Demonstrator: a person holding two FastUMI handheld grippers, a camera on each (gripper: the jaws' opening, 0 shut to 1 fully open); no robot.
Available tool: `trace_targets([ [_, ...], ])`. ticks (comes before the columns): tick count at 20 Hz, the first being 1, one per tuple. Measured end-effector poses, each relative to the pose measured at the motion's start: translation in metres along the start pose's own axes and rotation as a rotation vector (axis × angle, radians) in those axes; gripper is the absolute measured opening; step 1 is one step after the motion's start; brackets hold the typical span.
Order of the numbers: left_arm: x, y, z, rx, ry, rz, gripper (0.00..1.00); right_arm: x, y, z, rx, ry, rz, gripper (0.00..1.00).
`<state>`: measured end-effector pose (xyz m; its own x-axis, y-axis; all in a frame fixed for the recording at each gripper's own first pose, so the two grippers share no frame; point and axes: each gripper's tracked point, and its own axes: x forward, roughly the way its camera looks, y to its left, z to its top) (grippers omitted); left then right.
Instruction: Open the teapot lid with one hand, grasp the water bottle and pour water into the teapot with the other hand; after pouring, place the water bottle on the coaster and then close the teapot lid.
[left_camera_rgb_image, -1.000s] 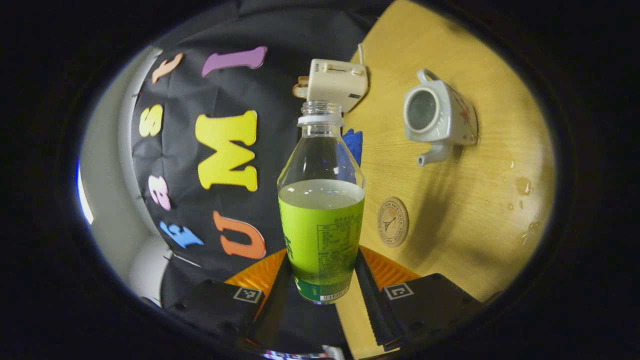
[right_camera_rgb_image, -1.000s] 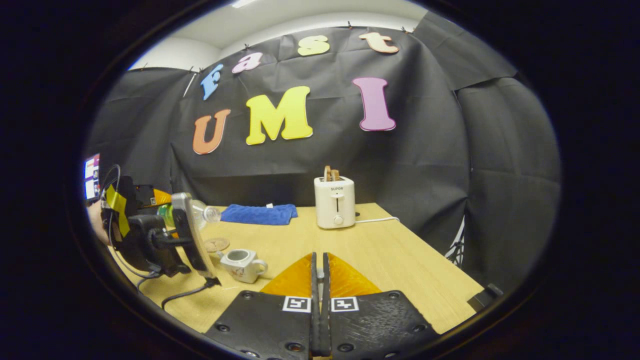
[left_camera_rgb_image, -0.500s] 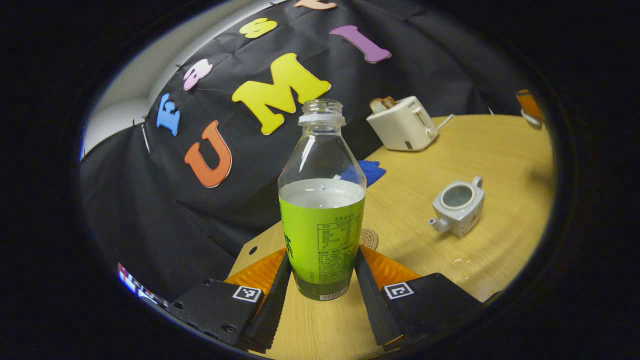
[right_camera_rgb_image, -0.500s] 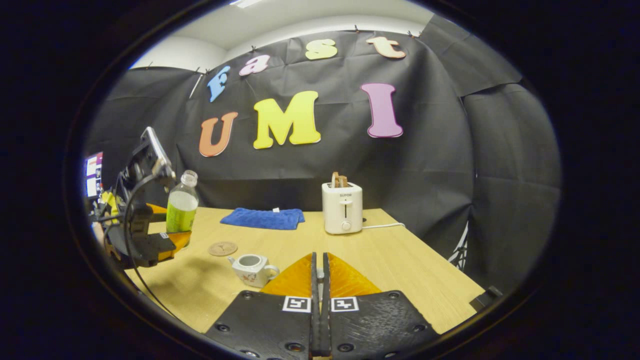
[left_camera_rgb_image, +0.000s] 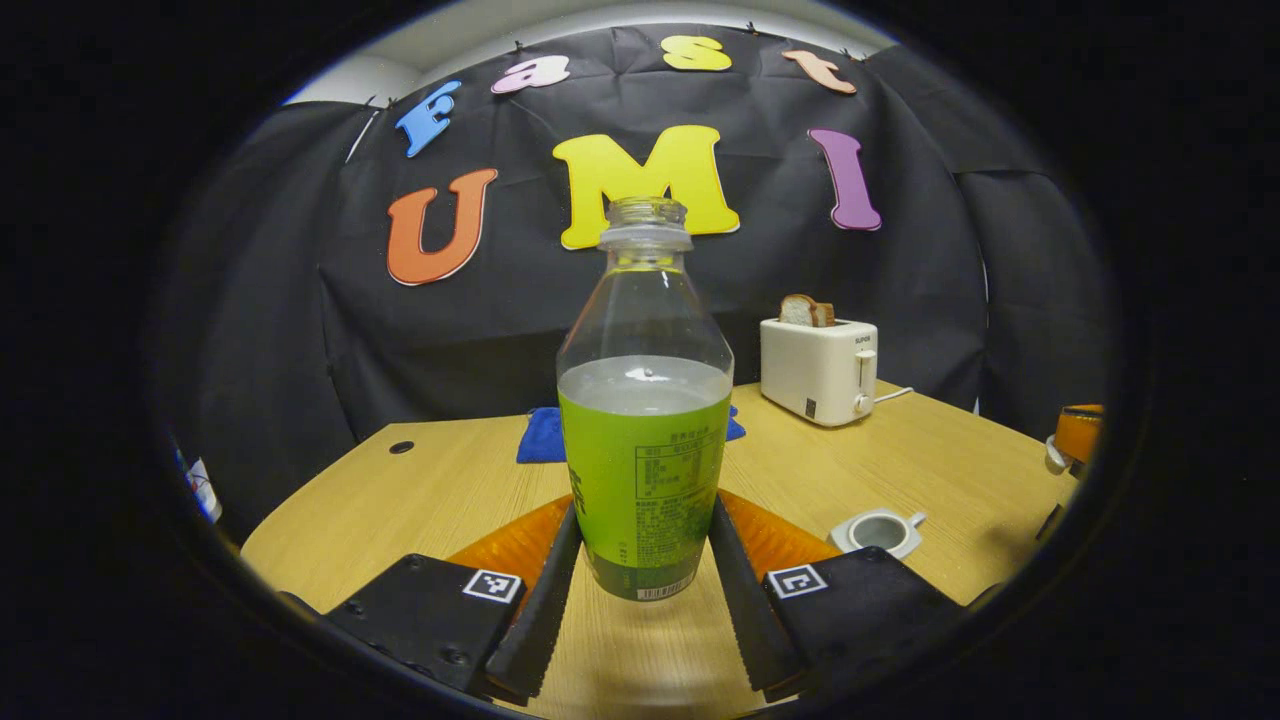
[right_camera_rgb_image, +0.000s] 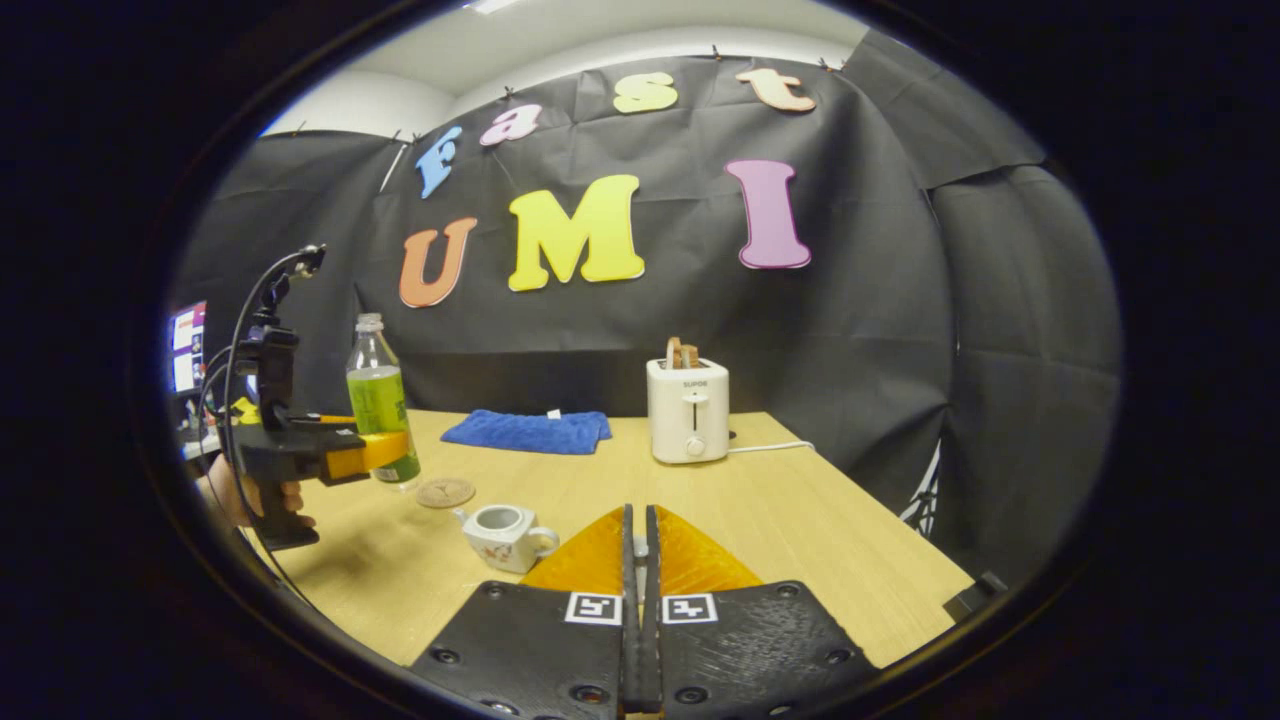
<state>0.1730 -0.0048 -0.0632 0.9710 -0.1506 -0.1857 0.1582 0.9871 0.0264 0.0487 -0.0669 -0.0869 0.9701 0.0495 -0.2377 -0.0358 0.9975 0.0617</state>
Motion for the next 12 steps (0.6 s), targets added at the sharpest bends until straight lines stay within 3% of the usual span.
trace_targets([
  [7, 0.040, 0.006, 0.001, -0.084, -0.033, -0.059, 0.75, 0.020, 0.016, -0.020, -0.012, 0.047, 0.028, 0.00],
  [12, 0.064, 0.010, -0.025, -0.087, 0.044, -0.065, 0.76, 0.035, 0.020, -0.027, -0.015, 0.074, 0.036, 0.00],
])
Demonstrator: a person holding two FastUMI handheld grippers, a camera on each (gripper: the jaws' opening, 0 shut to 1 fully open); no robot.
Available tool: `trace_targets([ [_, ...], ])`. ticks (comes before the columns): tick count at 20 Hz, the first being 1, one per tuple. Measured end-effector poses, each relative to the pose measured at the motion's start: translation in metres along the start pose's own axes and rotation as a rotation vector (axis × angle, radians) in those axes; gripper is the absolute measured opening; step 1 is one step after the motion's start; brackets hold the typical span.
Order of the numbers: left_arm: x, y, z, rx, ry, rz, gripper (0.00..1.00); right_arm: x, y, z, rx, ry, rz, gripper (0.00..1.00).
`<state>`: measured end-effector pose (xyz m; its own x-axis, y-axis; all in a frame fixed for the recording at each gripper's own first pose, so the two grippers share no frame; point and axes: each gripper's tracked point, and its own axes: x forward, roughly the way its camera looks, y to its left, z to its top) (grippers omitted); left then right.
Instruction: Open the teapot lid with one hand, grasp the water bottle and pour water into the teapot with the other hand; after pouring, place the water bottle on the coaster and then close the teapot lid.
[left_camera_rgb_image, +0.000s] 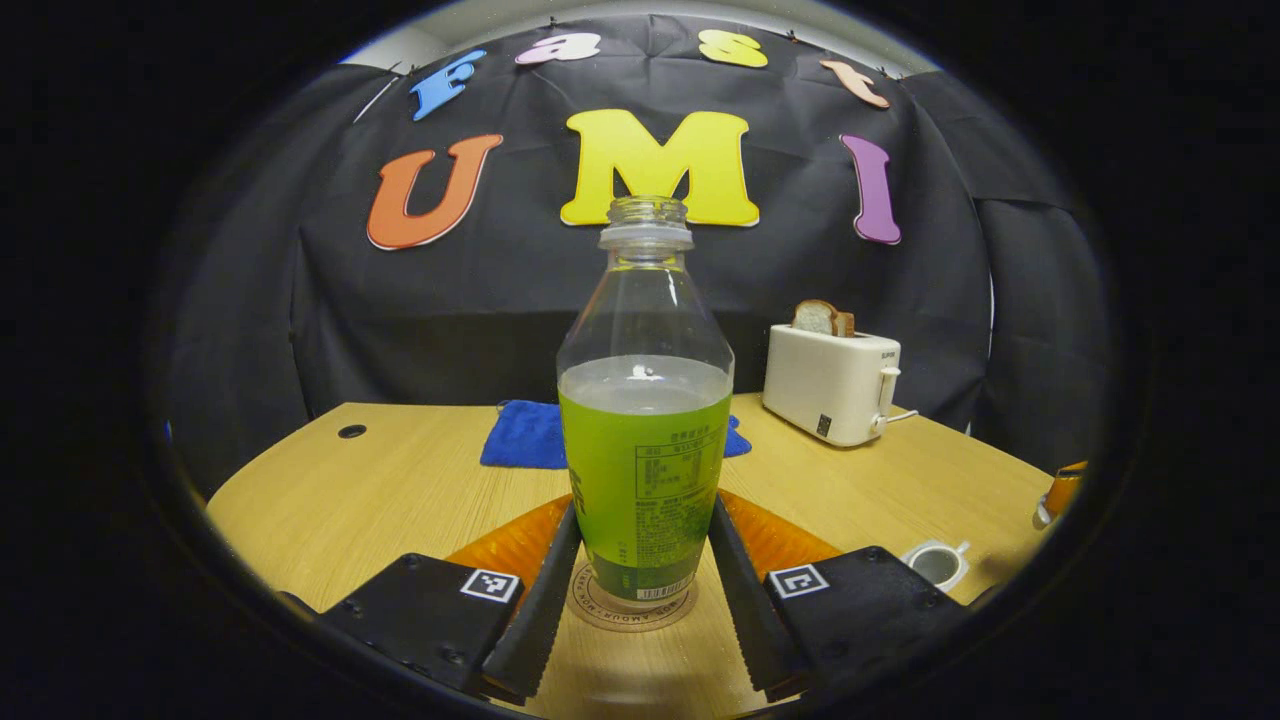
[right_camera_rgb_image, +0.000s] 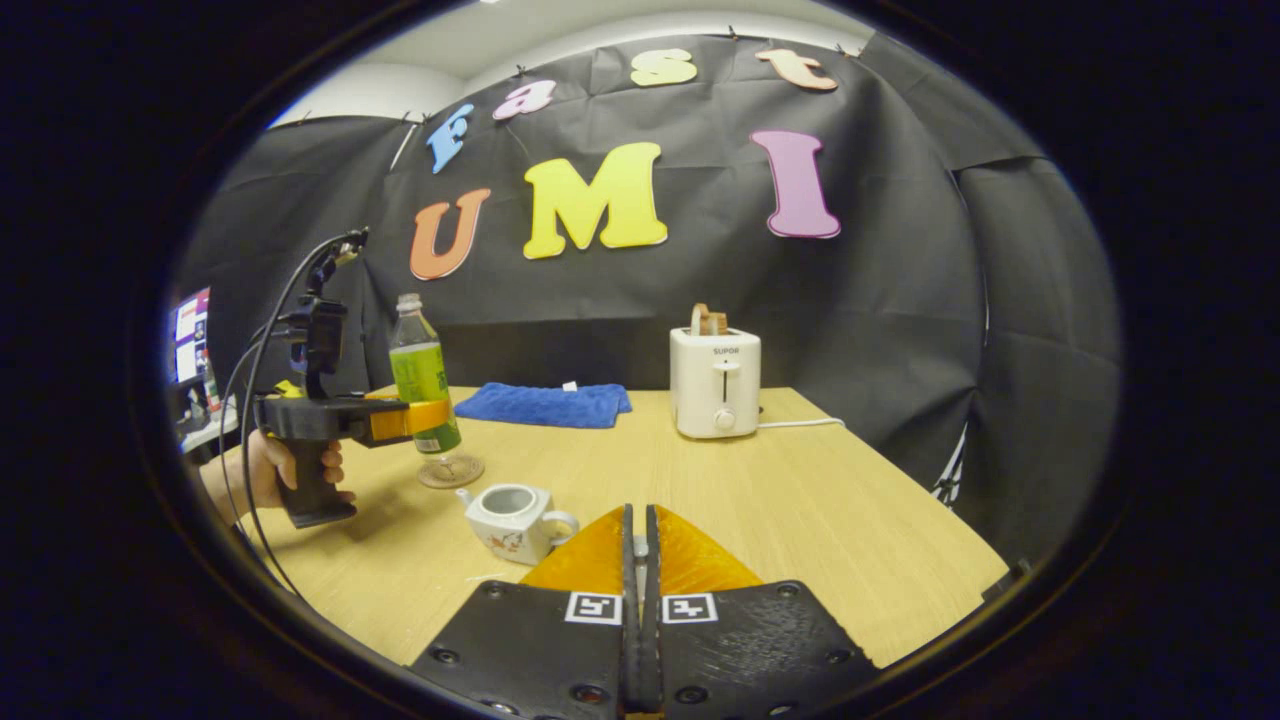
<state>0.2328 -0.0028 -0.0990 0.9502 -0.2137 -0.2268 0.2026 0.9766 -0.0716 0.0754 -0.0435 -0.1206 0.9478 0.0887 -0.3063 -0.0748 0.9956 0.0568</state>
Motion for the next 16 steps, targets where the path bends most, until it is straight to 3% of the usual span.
trace_targets([
  [4, 0.007, 0.008, -0.013, -0.001, 0.037, 0.016, 0.73, 0.005, 0.002, -0.004, -0.004, 0.012, 0.004, 0.00],
  [16, 0.008, 0.008, -0.020, 0.004, 0.073, 0.002, 0.80, 0.001, 0.001, -0.001, -0.013, 0.007, -0.004, 0.00],
])
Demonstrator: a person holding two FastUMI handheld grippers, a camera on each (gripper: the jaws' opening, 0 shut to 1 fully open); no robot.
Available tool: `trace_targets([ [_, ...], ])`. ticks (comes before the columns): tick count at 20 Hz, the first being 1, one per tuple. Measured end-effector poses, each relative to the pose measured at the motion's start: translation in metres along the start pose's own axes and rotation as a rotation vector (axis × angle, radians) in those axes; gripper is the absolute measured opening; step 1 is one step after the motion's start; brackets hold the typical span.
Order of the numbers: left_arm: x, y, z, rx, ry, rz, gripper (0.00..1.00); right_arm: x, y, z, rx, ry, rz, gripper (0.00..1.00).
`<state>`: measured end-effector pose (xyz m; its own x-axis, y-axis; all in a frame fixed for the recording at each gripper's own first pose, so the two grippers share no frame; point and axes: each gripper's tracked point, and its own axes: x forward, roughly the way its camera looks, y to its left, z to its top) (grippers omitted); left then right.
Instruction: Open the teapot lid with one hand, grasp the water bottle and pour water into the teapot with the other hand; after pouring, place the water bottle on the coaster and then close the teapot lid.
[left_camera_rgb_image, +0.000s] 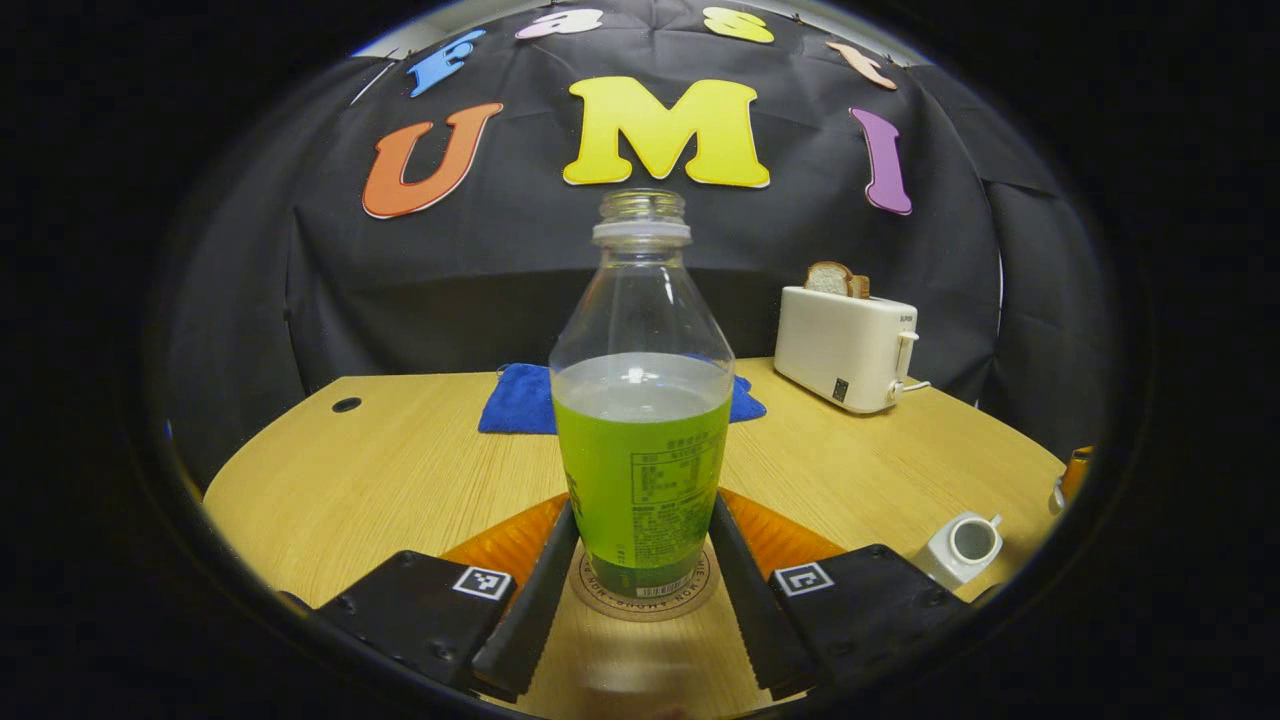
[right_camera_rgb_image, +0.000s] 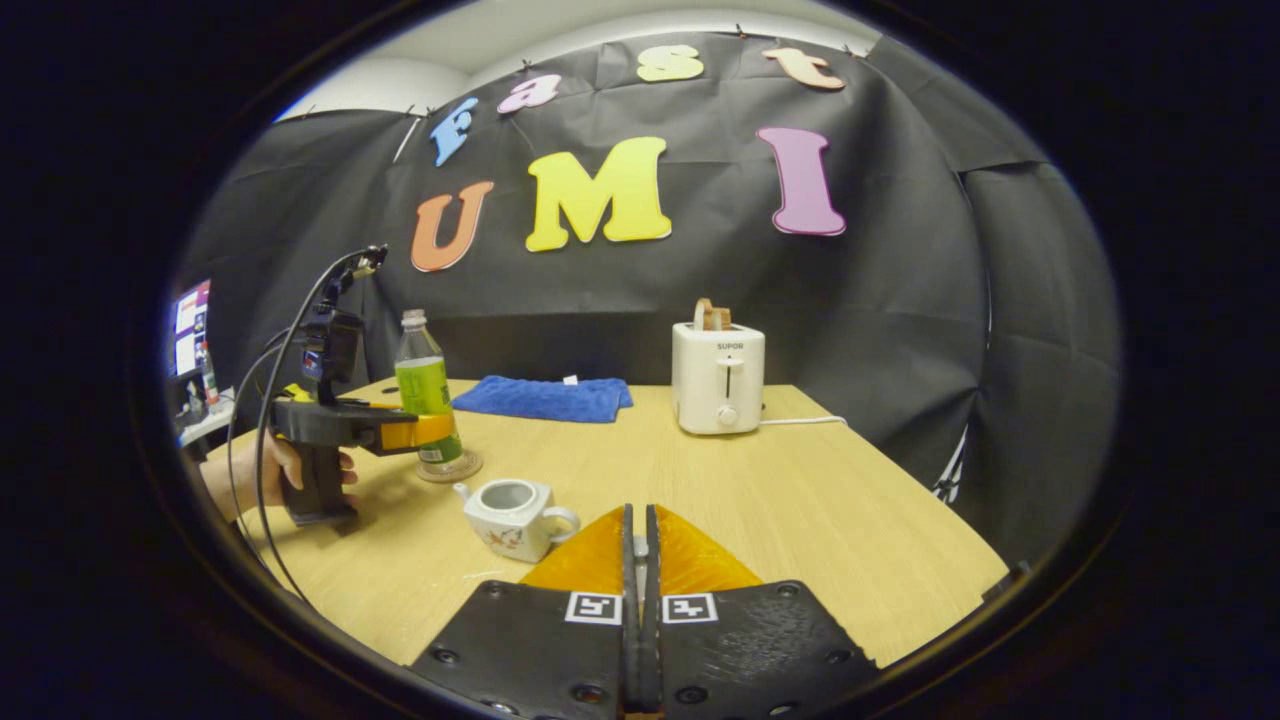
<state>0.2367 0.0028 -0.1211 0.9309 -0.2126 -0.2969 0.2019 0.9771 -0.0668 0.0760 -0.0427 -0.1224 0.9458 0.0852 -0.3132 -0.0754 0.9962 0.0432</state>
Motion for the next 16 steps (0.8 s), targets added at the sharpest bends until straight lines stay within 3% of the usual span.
trace_targets([
  [3, -0.004, -0.004, -0.002, 0.001, 0.020, -0.011, 1.00, -0.002, 0.000, -0.002, -0.002, 0.000, 0.000, 0.00],
  [10, -0.043, 0.015, -0.013, -0.038, 0.040, 0.071, 1.00, -0.009, 0.003, 0.010, -0.004, -0.024, 0.010, 0.00],
  [16, -0.119, 0.038, -0.018, -0.029, -0.015, 0.142, 1.00, 0.004, 0.036, 0.031, -0.023, -0.064, 0.090, 0.00],
])
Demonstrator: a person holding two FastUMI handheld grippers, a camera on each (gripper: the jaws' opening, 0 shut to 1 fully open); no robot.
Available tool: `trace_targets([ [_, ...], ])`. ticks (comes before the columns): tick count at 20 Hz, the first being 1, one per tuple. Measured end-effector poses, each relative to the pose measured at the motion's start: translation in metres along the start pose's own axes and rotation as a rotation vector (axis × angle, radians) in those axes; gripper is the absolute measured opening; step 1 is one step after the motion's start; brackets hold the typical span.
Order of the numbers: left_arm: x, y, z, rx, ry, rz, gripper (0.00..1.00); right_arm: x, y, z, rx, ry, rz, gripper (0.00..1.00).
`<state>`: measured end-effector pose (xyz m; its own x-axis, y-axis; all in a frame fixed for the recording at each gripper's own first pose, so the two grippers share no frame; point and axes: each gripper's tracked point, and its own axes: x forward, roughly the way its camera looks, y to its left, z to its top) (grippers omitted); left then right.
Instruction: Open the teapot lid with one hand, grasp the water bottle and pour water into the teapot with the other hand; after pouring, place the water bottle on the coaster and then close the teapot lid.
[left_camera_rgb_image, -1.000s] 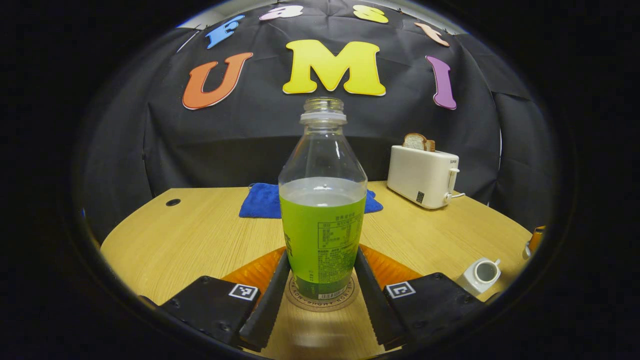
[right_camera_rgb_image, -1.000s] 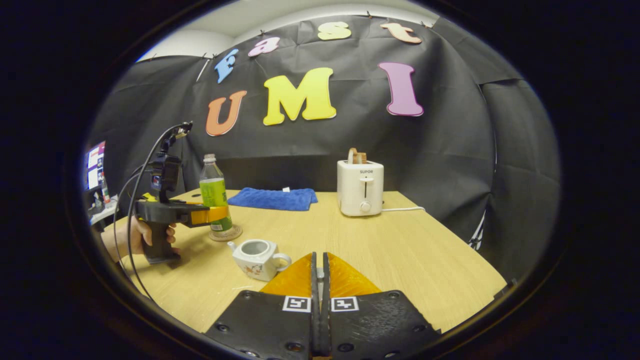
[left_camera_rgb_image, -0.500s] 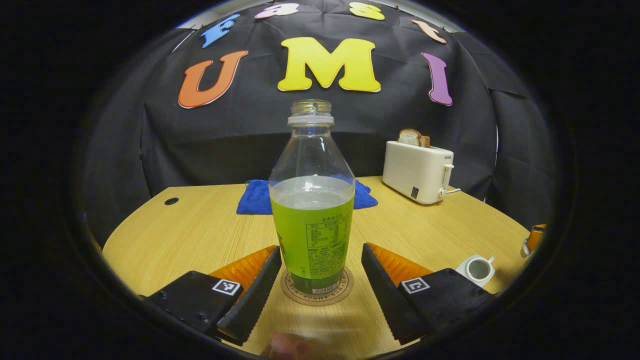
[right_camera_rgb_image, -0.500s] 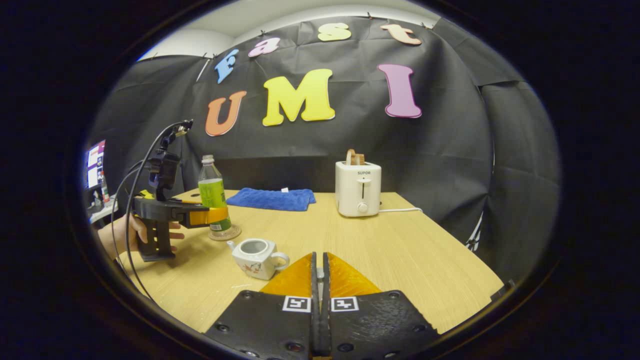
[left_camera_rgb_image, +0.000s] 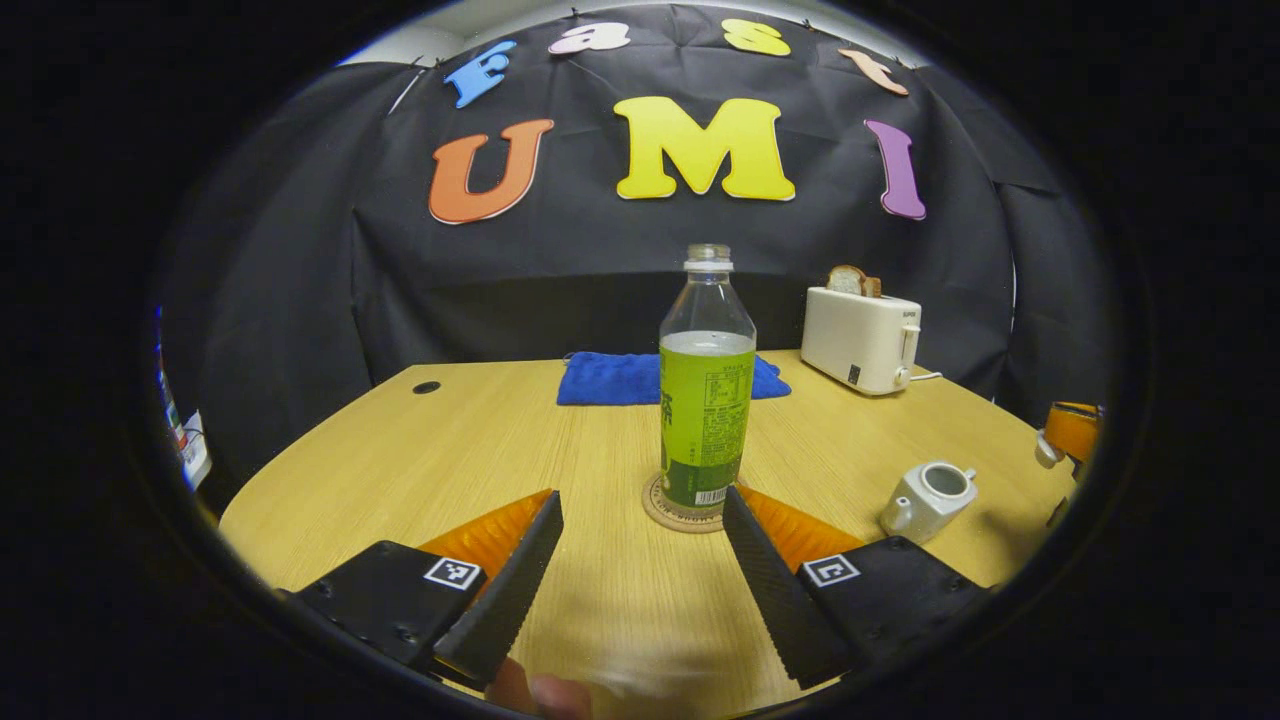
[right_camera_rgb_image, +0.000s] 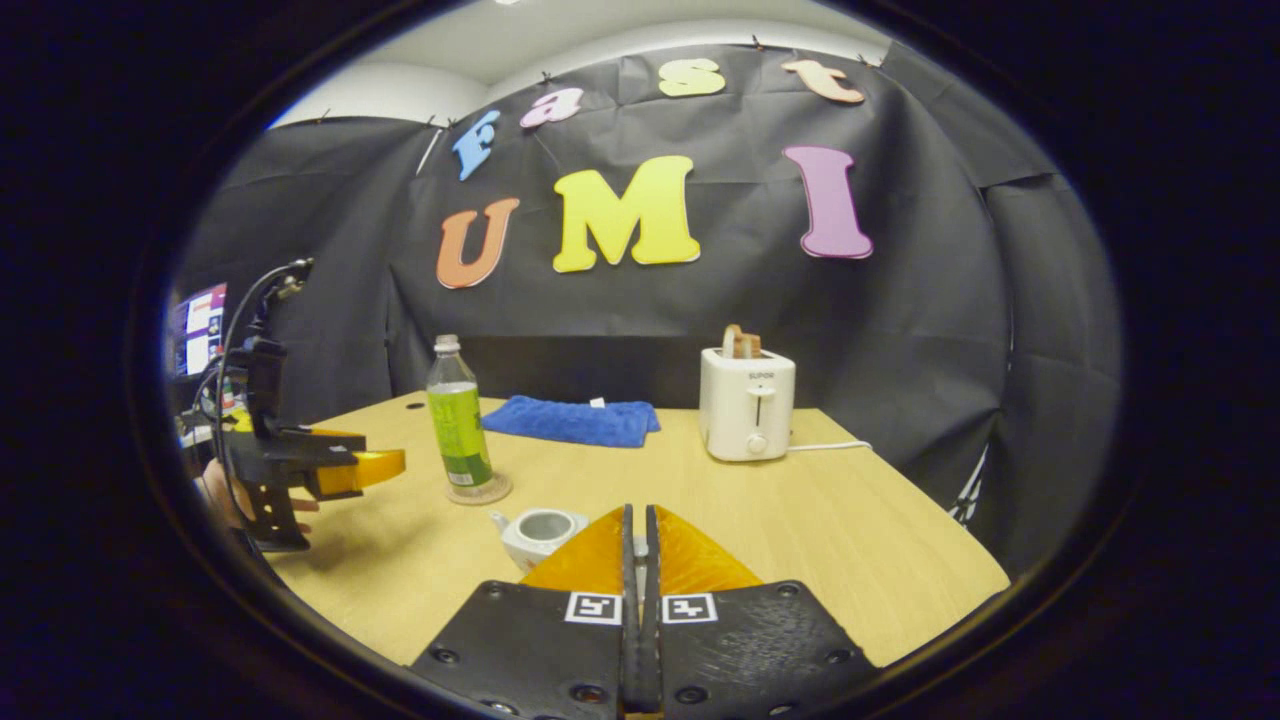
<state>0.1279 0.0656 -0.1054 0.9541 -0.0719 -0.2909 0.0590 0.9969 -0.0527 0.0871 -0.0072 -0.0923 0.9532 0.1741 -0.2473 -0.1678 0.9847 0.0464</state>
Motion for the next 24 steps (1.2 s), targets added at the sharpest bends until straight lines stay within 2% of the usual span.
trace_targets([
  [3, -0.033, 0.016, 0.004, -0.007, -0.043, 0.023, 1.00, 0.014, 0.018, 0.012, -0.015, -0.019, 0.038, 0.00],
  [6, -0.062, 0.042, 0.006, -0.005, -0.071, 0.084, 1.00, 0.032, 0.035, 0.019, -0.045, -0.031, 0.067, 0.00],
  [10, -0.098, 0.066, 0.001, -0.003, -0.096, 0.158, 1.00, 0.057, 0.053, 0.014, -0.069, -0.023, 0.097, 0.00],
  [14, -0.118, 0.079, -0.007, 0.005, -0.105, 0.199, 1.00, 0.071, 0.064, 0.000, -0.071, 0.004, 0.123, 0.00],
  [24, -0.130, 0.080, -0.007, 0.002, -0.125, 0.204, 1.00, 0.082, 0.069, -0.016, -0.070, 0.021, 0.128, 0.00],
])
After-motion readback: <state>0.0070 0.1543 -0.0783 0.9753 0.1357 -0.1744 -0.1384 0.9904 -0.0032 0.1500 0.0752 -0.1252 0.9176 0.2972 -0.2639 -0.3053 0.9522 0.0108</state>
